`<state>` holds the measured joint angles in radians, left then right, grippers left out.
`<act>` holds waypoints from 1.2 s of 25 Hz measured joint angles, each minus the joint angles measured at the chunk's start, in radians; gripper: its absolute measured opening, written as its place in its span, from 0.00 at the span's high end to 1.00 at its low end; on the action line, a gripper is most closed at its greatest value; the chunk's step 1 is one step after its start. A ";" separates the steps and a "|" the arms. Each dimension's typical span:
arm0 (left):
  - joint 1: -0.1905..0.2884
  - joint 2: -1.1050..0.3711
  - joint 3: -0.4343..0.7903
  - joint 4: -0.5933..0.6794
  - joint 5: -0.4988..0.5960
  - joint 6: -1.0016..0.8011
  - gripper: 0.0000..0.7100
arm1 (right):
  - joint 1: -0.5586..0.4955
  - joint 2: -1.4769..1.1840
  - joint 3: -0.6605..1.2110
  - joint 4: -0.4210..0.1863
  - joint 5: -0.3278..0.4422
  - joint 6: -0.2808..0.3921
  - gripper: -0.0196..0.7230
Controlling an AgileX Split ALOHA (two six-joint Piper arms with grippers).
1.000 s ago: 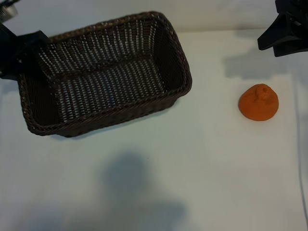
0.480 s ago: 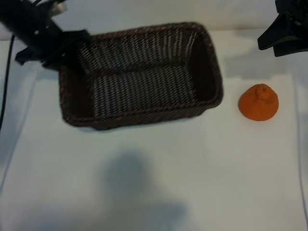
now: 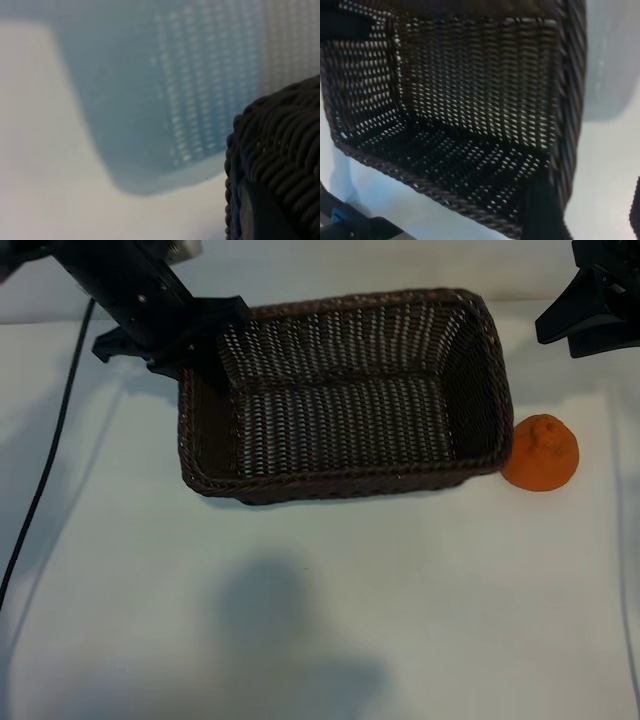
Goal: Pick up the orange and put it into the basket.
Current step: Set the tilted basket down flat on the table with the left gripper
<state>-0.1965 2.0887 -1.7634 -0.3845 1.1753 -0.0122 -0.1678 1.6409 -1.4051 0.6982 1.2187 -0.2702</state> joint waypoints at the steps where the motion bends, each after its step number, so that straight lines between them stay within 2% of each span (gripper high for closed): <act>1: -0.005 0.005 -0.001 0.000 0.000 -0.001 0.74 | 0.000 0.000 0.000 0.001 0.000 0.000 0.41; 30: -0.014 0.015 -0.009 0.001 0.000 0.005 0.74 | 0.000 0.000 0.000 0.020 0.000 0.000 0.41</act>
<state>-0.2109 2.1036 -1.7720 -0.3837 1.1753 -0.0074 -0.1678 1.6409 -1.4051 0.7186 1.2187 -0.2702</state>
